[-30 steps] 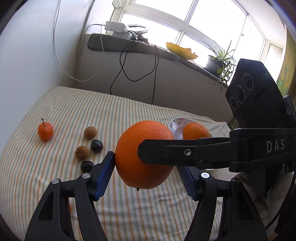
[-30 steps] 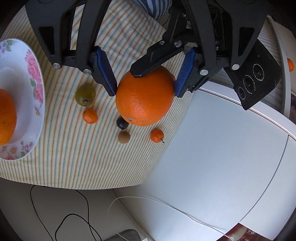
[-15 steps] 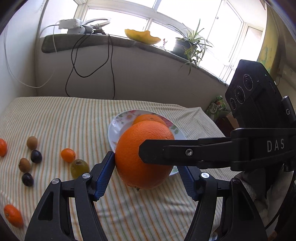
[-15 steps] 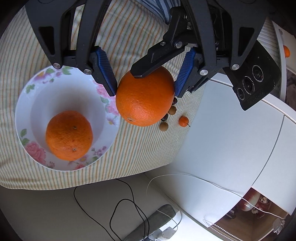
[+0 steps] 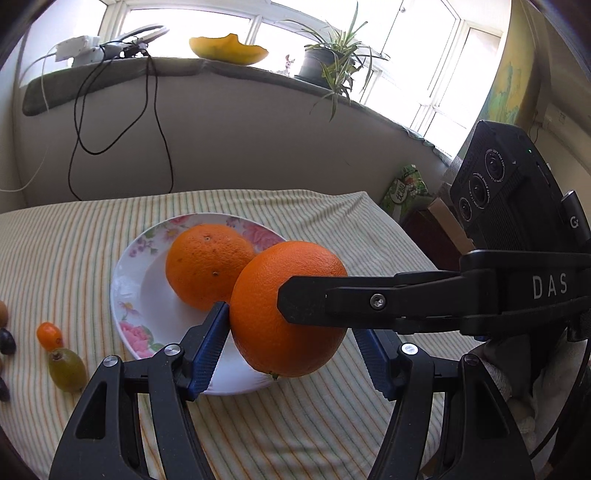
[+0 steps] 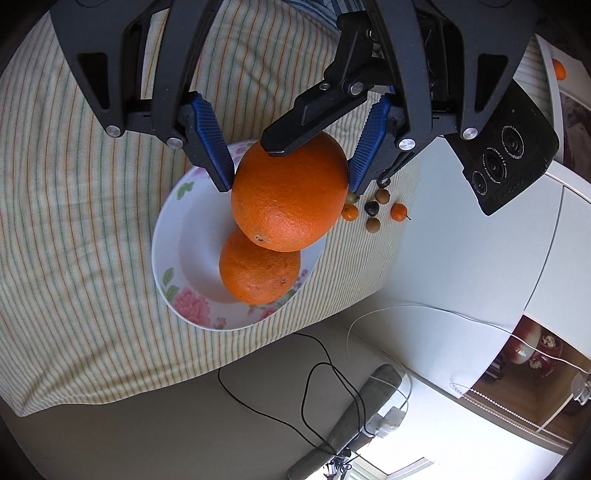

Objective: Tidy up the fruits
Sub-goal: 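Lift the second orange with the right tool and carry it to the plate, then set the second orange beside the first on the plate and open the right tool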

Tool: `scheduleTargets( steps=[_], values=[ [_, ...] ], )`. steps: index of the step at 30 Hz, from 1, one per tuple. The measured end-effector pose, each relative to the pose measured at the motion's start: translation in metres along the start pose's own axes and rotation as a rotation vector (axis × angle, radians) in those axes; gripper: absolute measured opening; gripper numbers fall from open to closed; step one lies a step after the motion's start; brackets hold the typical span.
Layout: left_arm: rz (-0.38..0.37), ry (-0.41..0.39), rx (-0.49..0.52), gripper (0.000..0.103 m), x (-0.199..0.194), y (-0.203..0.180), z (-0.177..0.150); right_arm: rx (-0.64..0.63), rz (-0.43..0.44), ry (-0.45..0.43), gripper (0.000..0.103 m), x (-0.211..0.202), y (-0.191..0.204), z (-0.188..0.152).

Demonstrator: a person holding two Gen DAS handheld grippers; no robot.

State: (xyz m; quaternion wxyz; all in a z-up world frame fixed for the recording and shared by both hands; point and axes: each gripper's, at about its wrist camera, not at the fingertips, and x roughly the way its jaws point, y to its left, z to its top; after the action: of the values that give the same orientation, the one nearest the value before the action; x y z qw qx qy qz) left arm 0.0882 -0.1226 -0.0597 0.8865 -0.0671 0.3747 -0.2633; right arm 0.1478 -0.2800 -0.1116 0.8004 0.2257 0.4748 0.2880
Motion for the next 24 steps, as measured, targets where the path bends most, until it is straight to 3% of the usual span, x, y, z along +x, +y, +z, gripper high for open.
scheduleTargets(
  steps=[16,24],
  values=[
    [-0.008,0.045,0.018,0.067,0.035,-0.004,0.012,0.075,0.001,-0.01,0.067,-0.003,-0.038,0.018],
    [0.029,0.014,0.051,0.067,0.037,-0.001,0.024,0.083,0.032,-0.019,0.067,0.003,-0.04,0.031]
  ],
)
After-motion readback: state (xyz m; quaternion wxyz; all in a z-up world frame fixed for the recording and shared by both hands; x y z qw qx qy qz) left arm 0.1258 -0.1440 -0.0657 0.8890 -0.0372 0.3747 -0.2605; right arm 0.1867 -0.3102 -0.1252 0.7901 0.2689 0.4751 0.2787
